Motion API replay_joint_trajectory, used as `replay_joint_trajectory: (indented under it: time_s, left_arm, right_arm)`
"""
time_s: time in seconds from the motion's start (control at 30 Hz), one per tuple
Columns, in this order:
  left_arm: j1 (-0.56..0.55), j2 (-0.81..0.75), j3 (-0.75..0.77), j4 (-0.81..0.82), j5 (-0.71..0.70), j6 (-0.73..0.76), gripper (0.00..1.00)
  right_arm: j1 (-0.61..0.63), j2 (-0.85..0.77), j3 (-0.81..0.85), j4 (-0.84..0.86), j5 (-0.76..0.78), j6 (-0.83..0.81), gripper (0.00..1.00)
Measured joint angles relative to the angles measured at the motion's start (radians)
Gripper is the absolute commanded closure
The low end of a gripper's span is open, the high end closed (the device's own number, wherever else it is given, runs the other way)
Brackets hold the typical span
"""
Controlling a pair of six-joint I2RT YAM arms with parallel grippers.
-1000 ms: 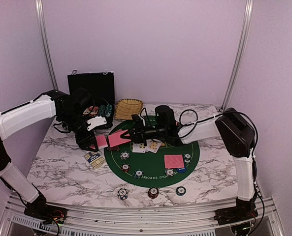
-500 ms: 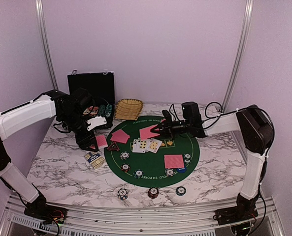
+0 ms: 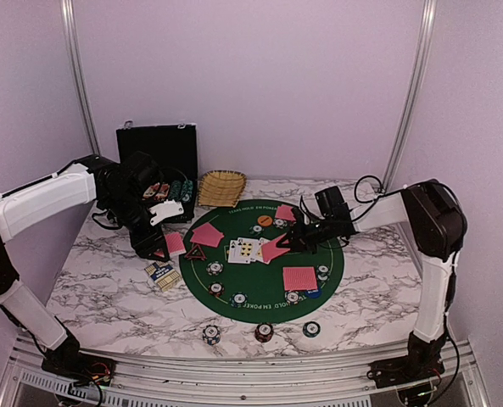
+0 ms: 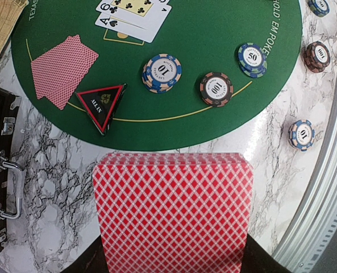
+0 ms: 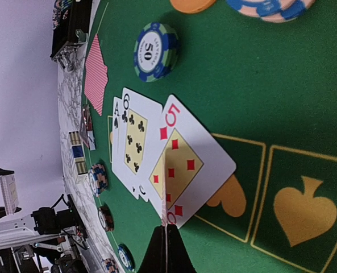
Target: Distribute texas hold em gaming equipment
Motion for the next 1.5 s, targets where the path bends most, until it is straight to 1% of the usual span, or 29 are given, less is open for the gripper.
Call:
replay_joint_trajectory:
  time_s: [0.2, 0.3, 0.37, 0.5, 0.63, 0.9, 1.0, 1.1, 1.17, 1.3, 1.4, 1.5]
  left_arm:
    - [0.0, 0.0, 0.0, 0.0, 0.0, 0.0, 1.0]
    - [0.0, 0.0, 0.0, 0.0, 0.0, 0.0, 1.0]
    - [0.0, 0.0, 0.0, 0.0, 0.0, 0.0, 1.0]
    - [0.0, 0.0, 0.0, 0.0, 0.001, 0.0, 1.0]
    - [0.0, 0.0, 0.0, 0.0, 0.002, 0.0, 1.0]
    - [0.0, 0.0, 0.0, 0.0, 0.004, 0.0, 1.0]
    - [0.0, 0.0, 0.0, 0.0, 0.005, 0.0, 1.0]
    - [0.0, 0.0, 0.0, 0.0, 0.005, 0.0, 1.0]
    - [0.0, 0.0, 0.0, 0.0, 0.006, 0.0, 1.0]
    - [0.0, 0.0, 0.0, 0.0, 0.008, 0.0, 1.0]
    - [0.0, 0.0, 0.0, 0.0, 0.008, 0.0, 1.0]
    - [0.0, 0.0, 0.001, -0.001, 0.011, 0.0, 1.0]
  right_arm:
    - [0.0, 0.037, 0.031, -0.058, 0.047, -0.061, 1.0]
    - [0.0, 0.045, 0.037, -0.087, 0.07, -0.085, 0.96]
    - [0.0, 0.045, 0.042, -0.111, 0.09, -0.106, 0.91]
    - [0.0, 0.045, 0.059, -0.151, 0.115, -0.141, 0.75]
    - [0.003, 0.045, 0.081, -0.174, 0.119, -0.171, 0.63]
    - [0.006, 0.045, 0.125, -0.237, 0.163, -0.216, 0.55]
    - [0.006, 0.044, 0.153, -0.278, 0.212, -0.238, 0.48]
    - [0.006, 0.042, 0.182, -0.319, 0.27, -0.259, 0.34]
    - [0.006, 0.032, 0.193, -0.341, 0.317, -0.272, 0.28]
    - [0.006, -0.01, 0.183, -0.36, 0.372, -0.274, 0.21]
    - [0.01, -0.069, 0.153, -0.34, 0.354, -0.24, 0.16]
    - [0.04, -0.124, 0.141, -0.294, 0.314, -0.187, 0.11]
